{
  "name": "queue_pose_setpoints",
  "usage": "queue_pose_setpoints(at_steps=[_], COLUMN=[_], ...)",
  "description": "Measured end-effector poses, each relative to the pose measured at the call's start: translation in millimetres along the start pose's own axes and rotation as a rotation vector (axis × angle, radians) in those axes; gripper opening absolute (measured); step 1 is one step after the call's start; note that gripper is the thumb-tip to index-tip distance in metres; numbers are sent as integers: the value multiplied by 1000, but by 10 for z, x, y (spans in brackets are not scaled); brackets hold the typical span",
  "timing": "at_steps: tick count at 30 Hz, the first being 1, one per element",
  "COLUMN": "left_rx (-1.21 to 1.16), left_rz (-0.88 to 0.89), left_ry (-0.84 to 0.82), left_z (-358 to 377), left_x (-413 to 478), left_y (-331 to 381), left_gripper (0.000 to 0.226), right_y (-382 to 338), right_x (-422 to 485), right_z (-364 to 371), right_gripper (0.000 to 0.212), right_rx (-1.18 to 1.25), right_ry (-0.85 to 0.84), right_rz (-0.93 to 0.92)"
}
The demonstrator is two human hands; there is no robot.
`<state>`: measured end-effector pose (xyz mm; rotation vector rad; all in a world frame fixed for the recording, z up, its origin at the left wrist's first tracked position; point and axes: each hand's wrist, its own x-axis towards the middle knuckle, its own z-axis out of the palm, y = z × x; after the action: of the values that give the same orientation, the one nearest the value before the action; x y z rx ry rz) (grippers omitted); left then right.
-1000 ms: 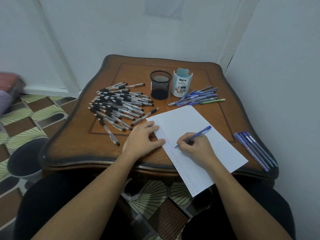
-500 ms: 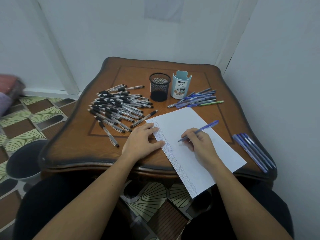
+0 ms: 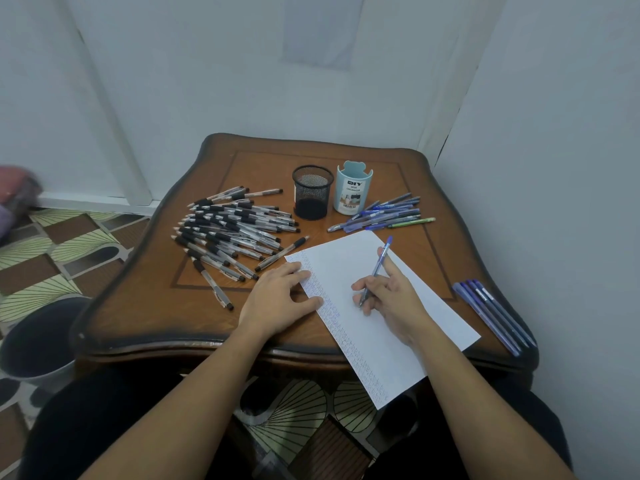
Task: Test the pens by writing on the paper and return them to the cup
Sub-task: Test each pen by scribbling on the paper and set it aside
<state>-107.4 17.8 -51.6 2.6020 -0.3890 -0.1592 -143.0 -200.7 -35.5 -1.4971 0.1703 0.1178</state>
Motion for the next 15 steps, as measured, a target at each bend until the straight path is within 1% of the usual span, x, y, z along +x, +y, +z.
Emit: queue_pose_setpoints(at_steps=[3,7,9,10,11,12,15], left_rx=[-2,-23,-24,-24,-26,-26,-11], left_rz=[0,4,6,4,0,-2,-4], left_ry=[-2,-4,-2,-2,-1,-1,3], left_z=[8,14,19,25,26,29,33], left_x=[-3,2,5,5,7,6,16], left_y=[-10,-27,-35,-38,-44,-46,-42], left_gripper=[69,70,70,70,70,70,70], right_y=[-15,-77,-135,-167,-199,-223,-306], right_x=[23,23,13,8,-2,-18,-124], right_z=[-13,-97,-173,-225,-283,-359,-646], right_gripper=[62,48,42,39,36,33,20], right_rx=[80,258,287,242,141,0,-540], right_ry=[45,131,176,204,237,274,390], right_rz=[22,44,49,51,47,38,-27])
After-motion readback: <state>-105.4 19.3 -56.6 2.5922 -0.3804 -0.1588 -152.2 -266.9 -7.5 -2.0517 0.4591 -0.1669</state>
